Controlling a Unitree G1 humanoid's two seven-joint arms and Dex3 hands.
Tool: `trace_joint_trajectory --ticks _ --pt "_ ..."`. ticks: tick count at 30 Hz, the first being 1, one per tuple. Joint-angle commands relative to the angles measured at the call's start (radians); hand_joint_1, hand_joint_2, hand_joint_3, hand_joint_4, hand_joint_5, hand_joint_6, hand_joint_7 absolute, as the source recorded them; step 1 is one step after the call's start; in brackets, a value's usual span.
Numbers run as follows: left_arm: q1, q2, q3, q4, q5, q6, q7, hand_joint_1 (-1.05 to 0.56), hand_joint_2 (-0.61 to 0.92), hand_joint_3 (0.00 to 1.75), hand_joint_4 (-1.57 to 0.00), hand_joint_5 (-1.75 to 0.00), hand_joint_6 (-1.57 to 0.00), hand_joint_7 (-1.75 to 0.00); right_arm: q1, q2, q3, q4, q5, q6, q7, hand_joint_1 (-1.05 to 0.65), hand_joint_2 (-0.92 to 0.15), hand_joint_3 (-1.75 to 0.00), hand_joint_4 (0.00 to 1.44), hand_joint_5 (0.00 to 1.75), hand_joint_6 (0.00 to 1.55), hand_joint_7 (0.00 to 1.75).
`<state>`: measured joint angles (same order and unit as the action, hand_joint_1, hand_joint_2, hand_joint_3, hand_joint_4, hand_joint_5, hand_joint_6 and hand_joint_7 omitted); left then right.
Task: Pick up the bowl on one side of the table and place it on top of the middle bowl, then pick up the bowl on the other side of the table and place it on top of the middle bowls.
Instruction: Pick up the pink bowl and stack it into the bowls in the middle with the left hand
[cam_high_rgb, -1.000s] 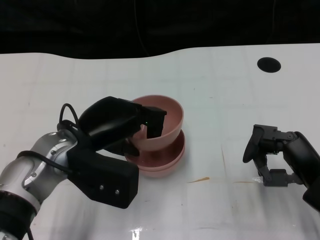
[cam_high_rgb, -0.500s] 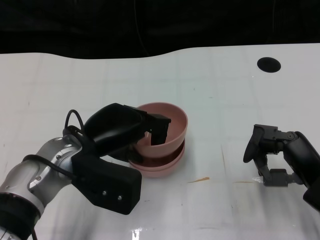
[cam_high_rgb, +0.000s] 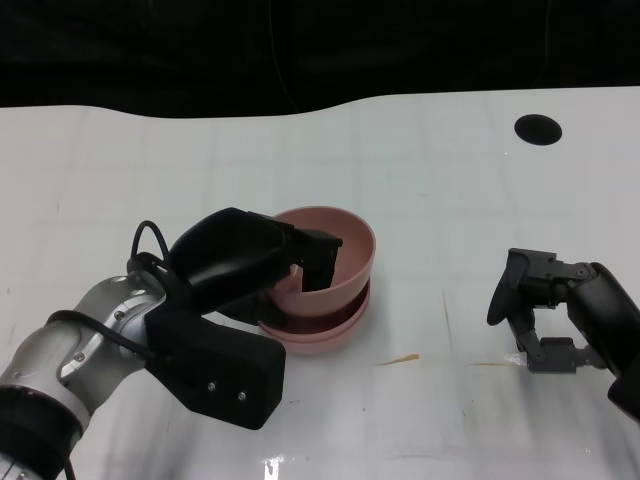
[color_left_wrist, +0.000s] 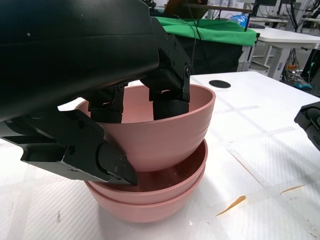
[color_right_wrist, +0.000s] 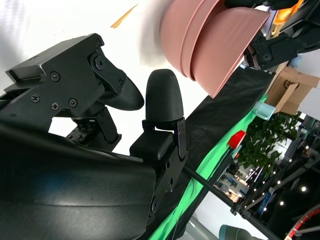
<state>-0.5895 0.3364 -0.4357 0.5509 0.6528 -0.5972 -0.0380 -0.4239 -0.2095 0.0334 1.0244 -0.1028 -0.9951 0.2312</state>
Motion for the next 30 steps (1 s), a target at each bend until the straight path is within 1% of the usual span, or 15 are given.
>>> trace_joint_trajectory --ticks 1,17,30 --pt "0.002 0.008 0.003 -0.006 -0.004 0.002 0.000 0.03 0.91 0.10 -0.71 -1.75 -0.55 -1.72 -0.005 -0.016 -0.011 0.002 0.009 -0.006 -0.001 -0.05 -0.52 -1.24 0.87 1.75 0.75 1.55" --pt "0.016 0.014 -0.008 -0.020 -0.003 0.040 -0.032 0.03 0.91 0.06 -0.68 -1.75 -0.52 -1.71 0.000 -0.016 -0.014 -0.001 0.023 -0.008 0.013 -0.04 -0.54 -1.23 0.86 1.75 0.74 1.54" --pt "0.020 0.015 -0.019 -0.026 0.008 0.057 -0.040 0.01 0.92 0.06 -0.67 -1.75 -0.56 -1.66 0.004 -0.017 -0.012 -0.012 0.018 -0.003 0.007 -0.04 -0.53 -1.23 0.86 1.75 0.74 1.55"
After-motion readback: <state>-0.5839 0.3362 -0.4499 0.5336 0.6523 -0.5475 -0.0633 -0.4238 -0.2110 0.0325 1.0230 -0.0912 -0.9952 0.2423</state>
